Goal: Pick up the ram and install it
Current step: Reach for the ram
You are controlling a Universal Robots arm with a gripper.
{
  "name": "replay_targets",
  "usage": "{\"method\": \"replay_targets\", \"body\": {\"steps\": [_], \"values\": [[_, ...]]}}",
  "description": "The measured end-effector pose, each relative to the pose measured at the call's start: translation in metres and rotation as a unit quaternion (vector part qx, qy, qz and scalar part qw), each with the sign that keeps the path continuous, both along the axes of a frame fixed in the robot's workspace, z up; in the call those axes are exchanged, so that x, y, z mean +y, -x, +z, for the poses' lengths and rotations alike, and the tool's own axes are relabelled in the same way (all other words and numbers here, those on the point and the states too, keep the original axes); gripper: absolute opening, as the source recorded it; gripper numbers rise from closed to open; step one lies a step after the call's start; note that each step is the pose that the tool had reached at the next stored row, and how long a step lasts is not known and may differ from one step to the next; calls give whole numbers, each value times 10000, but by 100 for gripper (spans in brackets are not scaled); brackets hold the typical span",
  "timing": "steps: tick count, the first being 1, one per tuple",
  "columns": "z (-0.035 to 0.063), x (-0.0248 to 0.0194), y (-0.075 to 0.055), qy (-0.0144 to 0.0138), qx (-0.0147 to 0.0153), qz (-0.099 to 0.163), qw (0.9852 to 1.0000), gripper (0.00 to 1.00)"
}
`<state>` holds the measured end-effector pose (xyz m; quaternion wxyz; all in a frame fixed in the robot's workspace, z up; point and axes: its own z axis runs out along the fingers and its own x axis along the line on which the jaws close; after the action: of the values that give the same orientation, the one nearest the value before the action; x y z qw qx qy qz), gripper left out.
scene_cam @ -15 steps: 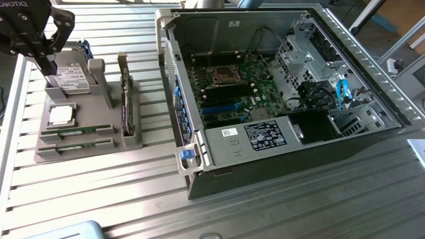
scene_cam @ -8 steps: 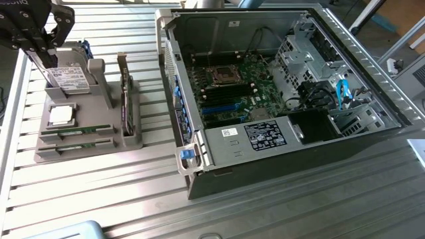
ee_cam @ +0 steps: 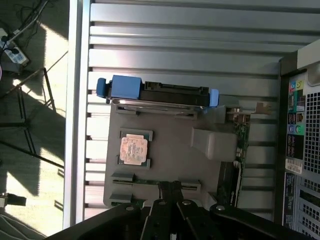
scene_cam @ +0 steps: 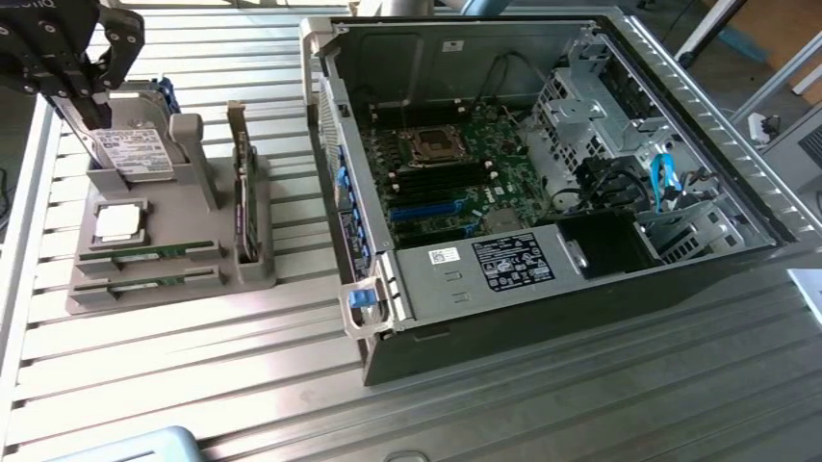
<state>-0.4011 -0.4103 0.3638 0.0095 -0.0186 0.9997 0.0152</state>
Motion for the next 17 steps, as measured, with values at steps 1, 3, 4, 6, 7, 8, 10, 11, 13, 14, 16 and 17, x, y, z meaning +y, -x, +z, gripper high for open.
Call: {"method": "replay_targets", "body": {"steps": [1,3,4,6,7,8,10,11,13,14,16,17], "values": [[0,0,0,0,0,0,10000,11],[1,-3,0,0,1,-1,10000,11],[0,-17,0,0,0,-1,10000,11],[-3,-59,0,0,0,-53,10000,11],[-8,-66,0,-1,-1,-144,9999,11],[-9,-69,0,-1,-1,-185,9998,11],[-14,-78,0,0,0,-320,9995,11],[-14,-85,0,0,1,-356,9994,11],[-16,-97,0,0,0,-370,9993,11],[-16,-103,0,0,0,-374,9993,11],[-18,-117,0,0,0,-384,9993,11],[-19,-130,0,0,0,-391,9992,11]]}}
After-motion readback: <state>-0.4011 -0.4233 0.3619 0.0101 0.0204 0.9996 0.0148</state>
